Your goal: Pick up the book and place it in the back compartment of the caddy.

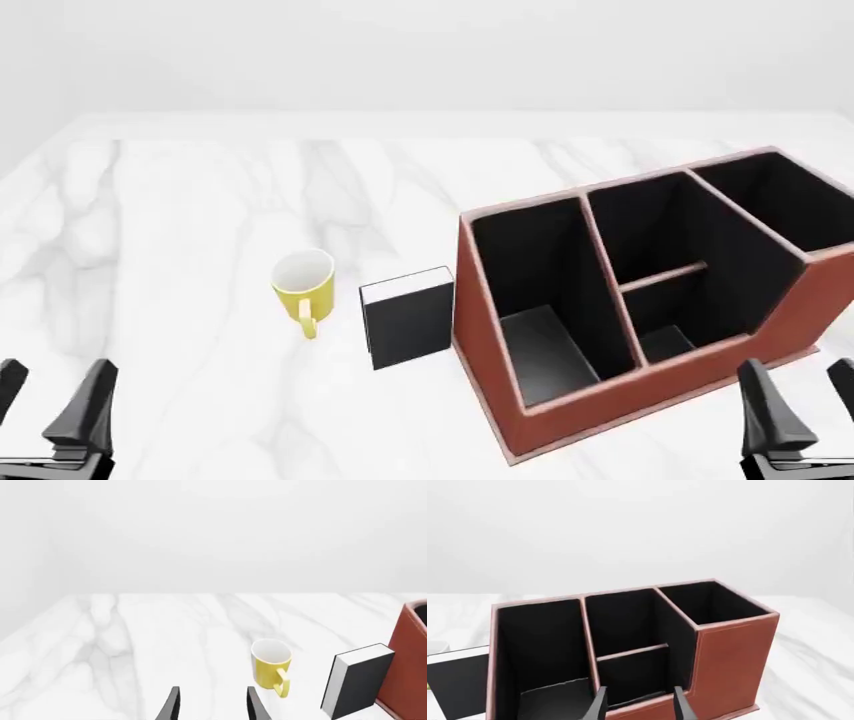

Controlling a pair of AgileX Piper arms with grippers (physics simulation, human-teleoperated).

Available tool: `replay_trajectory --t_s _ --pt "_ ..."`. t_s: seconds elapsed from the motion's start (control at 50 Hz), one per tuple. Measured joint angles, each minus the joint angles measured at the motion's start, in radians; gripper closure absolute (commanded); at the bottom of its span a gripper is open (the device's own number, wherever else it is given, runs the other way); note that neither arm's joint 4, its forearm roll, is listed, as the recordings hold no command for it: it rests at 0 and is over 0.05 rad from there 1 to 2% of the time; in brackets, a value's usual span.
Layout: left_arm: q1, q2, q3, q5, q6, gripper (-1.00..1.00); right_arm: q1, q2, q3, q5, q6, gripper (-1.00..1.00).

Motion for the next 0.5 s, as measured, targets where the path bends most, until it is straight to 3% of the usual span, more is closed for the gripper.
replay_trajectory --t_s 0.28,0.5 --pt "-0.032 0.081 -0.007 -0.017 0.008 -1.0 0.003 0.004 -0.001 -0.005 -0.01 -1.0" --pt "-0.094 0.217 -0.085 -0.041 0.034 -1.0 0.007 0.004 -0.001 -0.005 -0.01 -1.0"
